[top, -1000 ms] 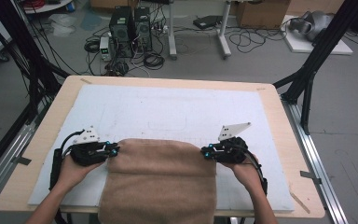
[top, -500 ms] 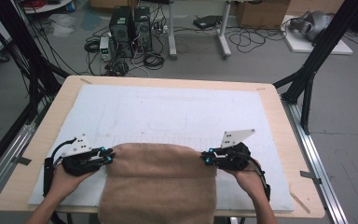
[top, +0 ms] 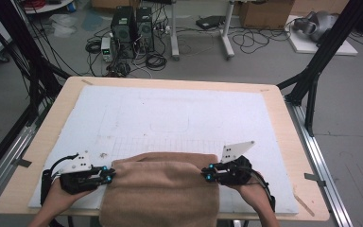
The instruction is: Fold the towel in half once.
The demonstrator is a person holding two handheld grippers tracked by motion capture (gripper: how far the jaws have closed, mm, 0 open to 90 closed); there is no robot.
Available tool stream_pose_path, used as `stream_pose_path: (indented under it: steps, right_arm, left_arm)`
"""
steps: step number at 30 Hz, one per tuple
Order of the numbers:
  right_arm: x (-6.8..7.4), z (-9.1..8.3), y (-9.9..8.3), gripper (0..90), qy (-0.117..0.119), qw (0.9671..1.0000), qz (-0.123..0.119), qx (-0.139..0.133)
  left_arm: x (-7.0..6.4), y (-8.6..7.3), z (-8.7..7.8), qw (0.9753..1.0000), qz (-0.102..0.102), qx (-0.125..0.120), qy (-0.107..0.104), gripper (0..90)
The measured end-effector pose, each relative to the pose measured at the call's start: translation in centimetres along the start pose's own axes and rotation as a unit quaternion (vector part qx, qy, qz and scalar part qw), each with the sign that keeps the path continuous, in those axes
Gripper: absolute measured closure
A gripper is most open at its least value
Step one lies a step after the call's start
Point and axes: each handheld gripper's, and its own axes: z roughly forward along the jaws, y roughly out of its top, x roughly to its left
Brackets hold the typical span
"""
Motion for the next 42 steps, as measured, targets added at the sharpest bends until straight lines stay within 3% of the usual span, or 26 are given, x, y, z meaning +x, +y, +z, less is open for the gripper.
stream_pose_path:
  steps: [2, 5, 7, 12, 14, 17, 20, 26, 30, 33, 36, 40, 42]
  right_arm:
    - [0.2, 0.2, -0.2, 80.1, 0.027, 0.9995, 0.002, 0.014]
    - [0.2, 0.0, -0.5, 77.8, 0.029, 0.9994, 0.008, 0.017]
    - [0.0, -0.3, -0.6, 76.9, 0.025, 0.9996, 0.007, 0.009]
    - [-1.6, -1.0, -0.2, 73.2, -0.019, 0.9995, 0.021, -0.010]
    - [-2.5, -1.1, 0.0, 72.1, -0.036, 0.9988, 0.030, -0.013]
    - [-3.9, -0.8, 0.2, 68.6, -0.066, 0.9972, 0.035, -0.005]
    - [-5.3, 0.0, -0.1, 62.1, -0.084, 0.9951, 0.051, 0.008]
    - [-6.9, 1.2, -1.4, 51.9, -0.110, 0.9906, 0.070, 0.042]
    - [-7.6, 1.7, -2.4, 46.7, -0.109, 0.9893, 0.089, 0.038]
    - [-7.8, 1.9, -2.9, 45.3, -0.108, 0.9878, 0.105, 0.041]
    - [-7.5, 2.0, -3.3, 49.8, -0.112, 0.9880, 0.104, 0.027]
    - [-7.2, 2.2, -3.2, 73.1, -0.079, 0.9921, 0.093, 0.025]
    - [-7.2, 2.1, -3.1, 79.5, -0.071, 0.9931, 0.090, 0.026]
  left_arm:
    - [-0.3, -0.1, -0.1, 0.9996, -0.002, 0.005, -0.027, 74.6]
    - [-0.4, 0.1, -0.3, 0.9996, 0.001, 0.003, -0.029, 68.8]
    - [-0.1, 0.5, -0.4, 0.9999, -0.003, -0.002, -0.015, 66.3]
    - [1.9, 1.7, -0.2, 0.9986, -0.030, -0.030, 0.032, 65.3]
    - [2.8, 2.1, 0.3, 0.9971, -0.036, -0.028, 0.061, 65.5]
    - [4.0, 2.4, 1.5, 0.9952, -0.042, -0.015, 0.087, 65.0]
    - [5.0, 2.3, 2.7, 0.9939, -0.052, 0.007, 0.098, 59.6]
    - [6.1, 1.9, 4.1, 0.9920, -0.069, 0.032, 0.101, 51.7]
    - [6.4, 1.7, 4.9, 0.9917, -0.078, 0.046, 0.091, 50.4]
    - [6.5, 1.6, 5.0, 0.9920, -0.087, 0.040, 0.082, 53.6]
    - [6.5, 1.5, 5.0, 0.9927, -0.087, 0.039, 0.074, 60.4]
    - [6.3, 1.6, 5.1, 0.9938, -0.084, 0.038, 0.061, 72.6]
    - [6.2, 1.7, 5.0, 0.9941, -0.081, 0.039, 0.060, 78.8]
